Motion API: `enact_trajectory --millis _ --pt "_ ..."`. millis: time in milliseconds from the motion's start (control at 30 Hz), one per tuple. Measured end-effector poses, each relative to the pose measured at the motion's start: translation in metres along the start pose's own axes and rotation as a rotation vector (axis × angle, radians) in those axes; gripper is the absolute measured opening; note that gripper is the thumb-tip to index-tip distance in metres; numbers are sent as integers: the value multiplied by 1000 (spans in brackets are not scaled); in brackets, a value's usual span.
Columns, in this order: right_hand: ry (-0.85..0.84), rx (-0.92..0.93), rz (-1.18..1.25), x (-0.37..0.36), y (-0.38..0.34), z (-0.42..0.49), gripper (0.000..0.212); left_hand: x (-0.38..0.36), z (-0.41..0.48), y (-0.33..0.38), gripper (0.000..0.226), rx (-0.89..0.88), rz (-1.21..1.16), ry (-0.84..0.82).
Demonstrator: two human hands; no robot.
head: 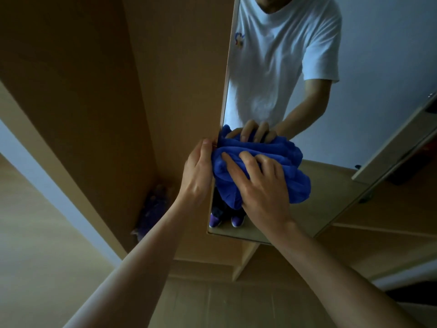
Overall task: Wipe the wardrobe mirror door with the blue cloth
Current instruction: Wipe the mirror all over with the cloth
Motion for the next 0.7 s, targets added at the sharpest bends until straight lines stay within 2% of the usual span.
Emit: enact_trajectory --millis 233,600,700 --pt "-89 -13 23 -44 -3 -55 50 6 -26 -55 40 83 32 25" --pt "-187 -54 84 -108 -14 -132 56 10 -56 -114 37 147 79 -25" --pt "-255 -25 101 -124 -17 -153 64 8 -64 -131 36 171 80 -30"
Point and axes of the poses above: each hand's wrist, its own z-axis towards the middle knuckle, its own x-axis out of the back of the hand, y = z × x, the point moved 7 cm from there along z, towards the middle knuckle, and after that the axes turned 15 degrees about -x, right-handed, at the moved point
